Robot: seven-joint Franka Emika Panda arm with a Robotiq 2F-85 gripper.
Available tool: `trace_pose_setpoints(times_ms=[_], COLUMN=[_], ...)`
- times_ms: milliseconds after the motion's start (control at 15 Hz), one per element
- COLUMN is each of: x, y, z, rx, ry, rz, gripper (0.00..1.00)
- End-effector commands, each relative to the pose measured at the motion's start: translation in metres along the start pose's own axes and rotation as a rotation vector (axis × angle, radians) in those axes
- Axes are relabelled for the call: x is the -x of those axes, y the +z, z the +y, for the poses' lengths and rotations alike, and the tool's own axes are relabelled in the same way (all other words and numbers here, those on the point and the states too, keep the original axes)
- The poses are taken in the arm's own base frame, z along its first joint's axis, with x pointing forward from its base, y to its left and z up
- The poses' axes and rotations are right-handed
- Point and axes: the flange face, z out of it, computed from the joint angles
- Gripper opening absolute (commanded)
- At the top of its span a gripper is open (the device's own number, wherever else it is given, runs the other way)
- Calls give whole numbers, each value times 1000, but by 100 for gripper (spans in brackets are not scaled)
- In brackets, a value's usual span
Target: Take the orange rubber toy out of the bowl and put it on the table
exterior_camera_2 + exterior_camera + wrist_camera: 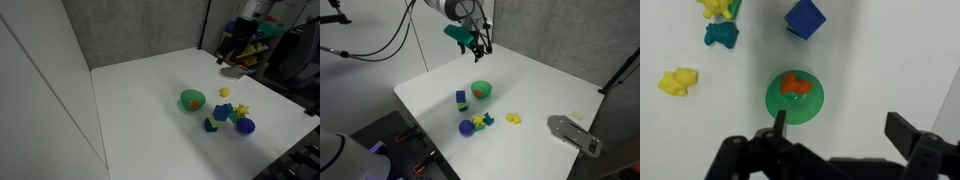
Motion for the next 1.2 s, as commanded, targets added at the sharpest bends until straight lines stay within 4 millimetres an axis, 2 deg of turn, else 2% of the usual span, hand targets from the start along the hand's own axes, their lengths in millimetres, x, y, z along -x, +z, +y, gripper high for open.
trace_pose_setpoints(times_ms=[0, 400, 800, 1133], x=[-35, -70, -93, -111], y=[35, 108, 184, 232], z=[-1, -7, -5, 1], rx=[3, 87, 172, 173], ry=[-26, -67, -95, -53], rz=[-48, -96, -121, -102], gripper=[100, 100, 100, 100])
